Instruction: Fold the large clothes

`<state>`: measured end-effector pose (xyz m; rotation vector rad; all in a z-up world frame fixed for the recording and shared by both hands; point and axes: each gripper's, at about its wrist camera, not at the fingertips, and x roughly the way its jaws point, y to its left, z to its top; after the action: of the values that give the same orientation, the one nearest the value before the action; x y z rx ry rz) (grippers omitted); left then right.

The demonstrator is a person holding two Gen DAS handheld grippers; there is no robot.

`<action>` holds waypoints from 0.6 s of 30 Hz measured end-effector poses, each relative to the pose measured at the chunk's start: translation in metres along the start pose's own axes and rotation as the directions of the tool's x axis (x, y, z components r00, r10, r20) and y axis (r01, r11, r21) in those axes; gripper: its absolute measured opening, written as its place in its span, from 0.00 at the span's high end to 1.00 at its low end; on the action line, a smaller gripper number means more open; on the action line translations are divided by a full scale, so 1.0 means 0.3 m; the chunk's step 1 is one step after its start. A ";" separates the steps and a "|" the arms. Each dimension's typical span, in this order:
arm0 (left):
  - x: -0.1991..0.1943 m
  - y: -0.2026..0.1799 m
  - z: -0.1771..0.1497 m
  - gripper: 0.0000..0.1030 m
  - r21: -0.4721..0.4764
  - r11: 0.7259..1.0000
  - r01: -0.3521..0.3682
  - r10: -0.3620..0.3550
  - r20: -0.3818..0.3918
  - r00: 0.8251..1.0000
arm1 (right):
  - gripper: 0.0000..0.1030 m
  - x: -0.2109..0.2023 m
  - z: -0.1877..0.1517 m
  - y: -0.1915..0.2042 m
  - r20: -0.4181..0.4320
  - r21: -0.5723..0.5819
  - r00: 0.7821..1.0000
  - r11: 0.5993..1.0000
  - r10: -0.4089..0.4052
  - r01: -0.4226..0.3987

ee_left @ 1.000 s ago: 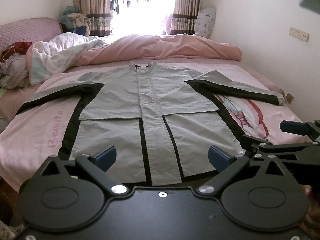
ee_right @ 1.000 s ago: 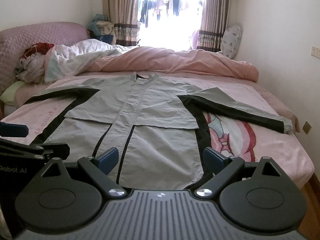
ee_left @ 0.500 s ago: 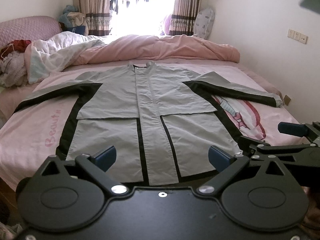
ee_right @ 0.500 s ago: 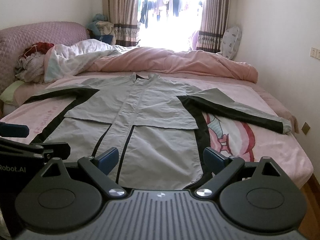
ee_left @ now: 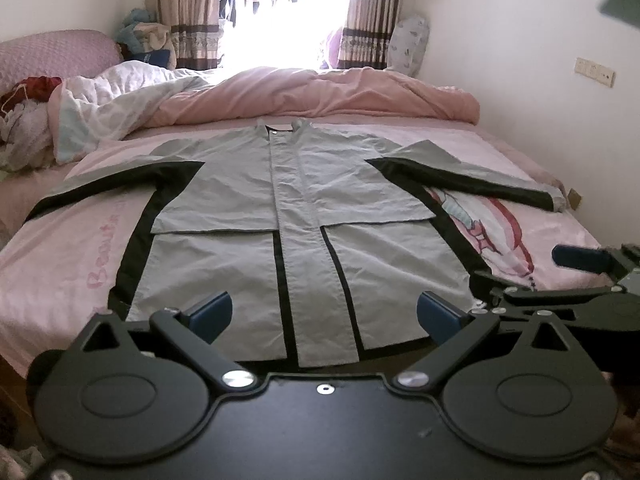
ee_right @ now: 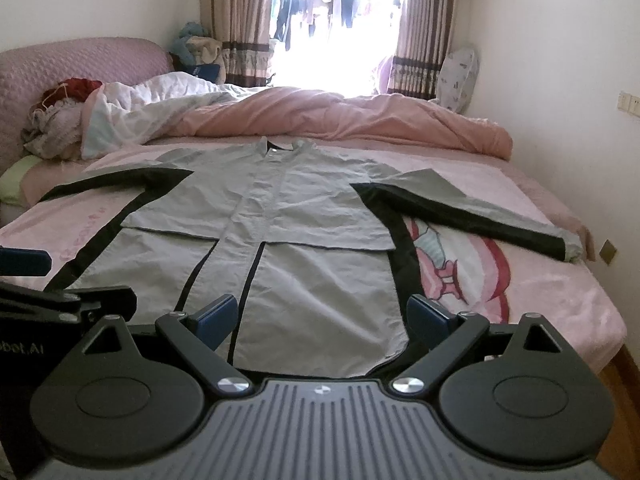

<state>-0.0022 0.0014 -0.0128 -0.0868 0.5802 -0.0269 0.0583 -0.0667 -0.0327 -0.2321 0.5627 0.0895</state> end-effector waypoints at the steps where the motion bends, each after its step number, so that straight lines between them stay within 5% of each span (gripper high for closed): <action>1: 0.008 0.010 -0.002 0.02 -0.019 1.000 0.013 -0.012 0.012 1.000 | 0.00 0.008 0.001 0.005 -0.001 0.001 1.000 1.000 -0.002 0.002; 4: 0.044 0.044 0.003 0.02 -0.096 0.993 0.064 -0.062 0.025 0.998 | 0.00 0.037 0.001 0.020 0.001 -0.004 1.000 1.000 -0.020 0.020; 9: 0.147 0.109 0.018 0.02 -0.148 0.988 0.048 -0.046 0.014 0.999 | 0.00 0.122 0.005 0.029 0.019 0.003 1.000 1.000 0.007 -0.007; 14: 0.257 0.324 0.110 0.02 -0.205 0.978 -0.038 0.045 0.030 0.999 | 0.00 0.224 0.054 -0.024 0.057 0.060 0.998 0.998 0.013 -0.017; 18: 0.371 0.612 0.206 0.00 -0.234 0.943 -0.236 0.249 0.028 0.968 | 0.00 0.352 0.103 -0.089 0.038 0.129 0.999 0.992 -0.015 0.010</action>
<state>0.1251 0.1832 -0.0385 -0.2391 0.5315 0.2829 0.1671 -0.0828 -0.0589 -0.1082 0.5262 0.0451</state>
